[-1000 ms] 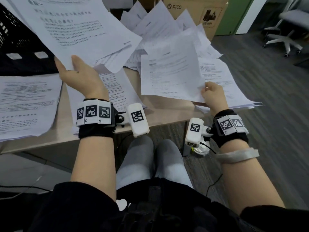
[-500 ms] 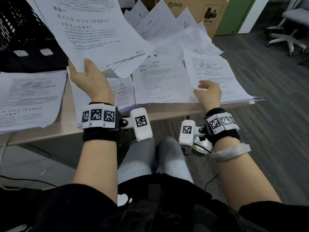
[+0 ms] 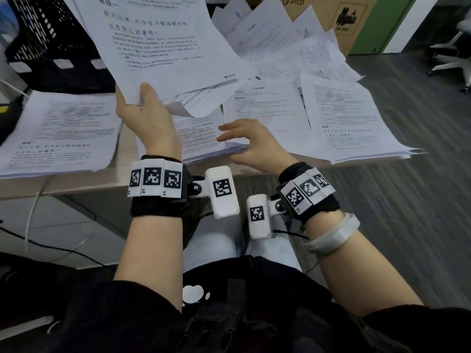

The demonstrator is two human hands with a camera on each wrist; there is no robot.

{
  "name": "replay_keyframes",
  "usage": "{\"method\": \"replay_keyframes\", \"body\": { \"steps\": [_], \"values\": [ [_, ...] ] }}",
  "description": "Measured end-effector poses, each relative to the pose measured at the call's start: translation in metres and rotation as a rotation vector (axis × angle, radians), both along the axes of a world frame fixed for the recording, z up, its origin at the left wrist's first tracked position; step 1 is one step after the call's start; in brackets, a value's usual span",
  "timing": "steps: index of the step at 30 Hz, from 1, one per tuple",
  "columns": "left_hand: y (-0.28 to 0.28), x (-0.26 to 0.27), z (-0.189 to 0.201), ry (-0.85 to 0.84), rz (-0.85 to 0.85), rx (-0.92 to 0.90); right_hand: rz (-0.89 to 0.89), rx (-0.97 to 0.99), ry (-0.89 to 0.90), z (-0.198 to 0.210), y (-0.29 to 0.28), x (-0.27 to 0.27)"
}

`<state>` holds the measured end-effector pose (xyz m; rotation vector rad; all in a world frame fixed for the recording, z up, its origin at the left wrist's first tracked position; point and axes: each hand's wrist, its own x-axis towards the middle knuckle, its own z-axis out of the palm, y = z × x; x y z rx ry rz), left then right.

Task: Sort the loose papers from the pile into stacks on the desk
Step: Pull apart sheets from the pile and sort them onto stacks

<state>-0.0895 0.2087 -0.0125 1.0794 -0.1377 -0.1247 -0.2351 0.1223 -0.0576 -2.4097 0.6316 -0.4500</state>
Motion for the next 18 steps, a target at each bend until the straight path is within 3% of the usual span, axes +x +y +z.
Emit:
{"method": "replay_keyframes", "body": {
  "steps": [6, 11, 18],
  "values": [
    [0.021, 0.013, 0.0, 0.026, 0.023, -0.004, -0.032, -0.169, 0.214, -0.007, 0.009, 0.037],
    [0.032, 0.025, -0.001, 0.073, 0.039, -0.004, -0.069, -0.138, 0.168, -0.008, 0.014, 0.053],
    [0.045, 0.039, 0.001, 0.059, 0.055, -0.035, 0.016, -0.149, 0.126, 0.004, 0.031, 0.076]
  ]
}}
